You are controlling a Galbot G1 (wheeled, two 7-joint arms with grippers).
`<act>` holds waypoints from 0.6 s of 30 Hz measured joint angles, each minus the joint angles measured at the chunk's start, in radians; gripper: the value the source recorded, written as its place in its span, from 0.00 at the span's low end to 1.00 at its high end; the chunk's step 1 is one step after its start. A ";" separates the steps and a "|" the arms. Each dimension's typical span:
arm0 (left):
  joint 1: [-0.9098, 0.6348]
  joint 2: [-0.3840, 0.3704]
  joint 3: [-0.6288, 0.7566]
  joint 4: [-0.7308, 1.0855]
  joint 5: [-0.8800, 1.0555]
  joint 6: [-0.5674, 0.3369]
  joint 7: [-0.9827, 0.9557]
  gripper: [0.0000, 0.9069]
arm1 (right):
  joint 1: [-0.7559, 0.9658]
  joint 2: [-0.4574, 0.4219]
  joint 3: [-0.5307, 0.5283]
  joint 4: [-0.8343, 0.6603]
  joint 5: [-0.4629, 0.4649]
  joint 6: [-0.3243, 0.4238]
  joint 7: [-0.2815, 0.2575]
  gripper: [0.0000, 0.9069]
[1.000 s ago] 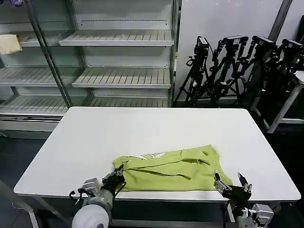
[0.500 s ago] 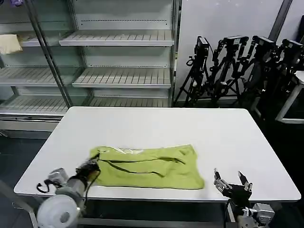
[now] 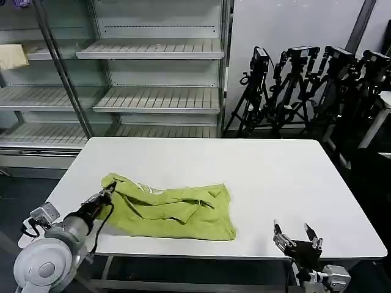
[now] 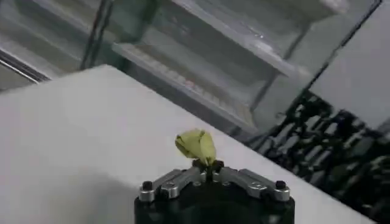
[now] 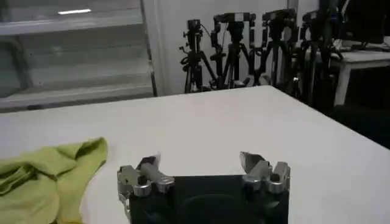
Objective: Fold and organize the clothes.
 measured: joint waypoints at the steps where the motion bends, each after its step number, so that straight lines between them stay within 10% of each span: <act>1: -0.006 -0.009 0.010 -0.004 -0.014 -0.003 -0.004 0.06 | -0.002 0.003 -0.002 0.000 -0.004 0.001 -0.001 1.00; 18: -0.145 -0.193 0.325 0.052 0.001 -0.022 -0.053 0.06 | -0.012 0.056 -0.013 0.006 -0.049 0.022 -0.011 1.00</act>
